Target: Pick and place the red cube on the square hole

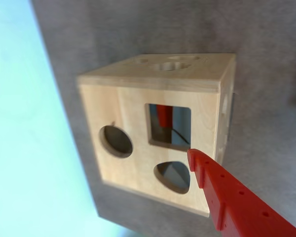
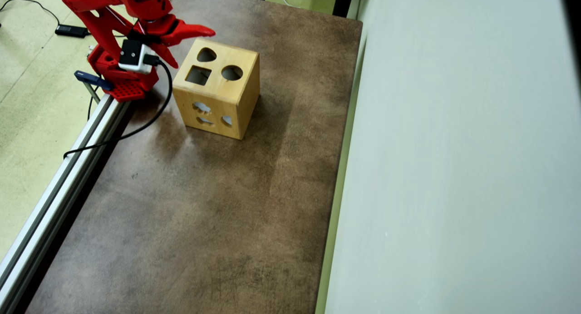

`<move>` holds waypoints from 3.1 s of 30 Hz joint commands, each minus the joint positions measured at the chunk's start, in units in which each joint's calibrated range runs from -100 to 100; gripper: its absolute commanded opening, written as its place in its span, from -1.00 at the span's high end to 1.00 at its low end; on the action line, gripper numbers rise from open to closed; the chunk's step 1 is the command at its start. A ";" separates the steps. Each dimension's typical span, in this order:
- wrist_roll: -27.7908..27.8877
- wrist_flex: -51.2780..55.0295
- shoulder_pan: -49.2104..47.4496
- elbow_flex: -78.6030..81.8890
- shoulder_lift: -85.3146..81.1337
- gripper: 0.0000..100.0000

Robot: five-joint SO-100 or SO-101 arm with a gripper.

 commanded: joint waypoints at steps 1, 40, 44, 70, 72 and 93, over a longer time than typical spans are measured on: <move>0.05 -0.95 -0.17 -0.31 -8.99 -0.68; -5.27 -0.06 -14.65 -0.05 -41.17 -0.68; -5.27 -0.06 -14.58 -0.05 -41.17 -0.63; -5.27 0.02 -13.98 0.04 -42.45 0.86; -5.27 0.02 -13.98 0.22 -42.45 0.91; -4.79 2.67 -13.98 1.39 -42.53 0.96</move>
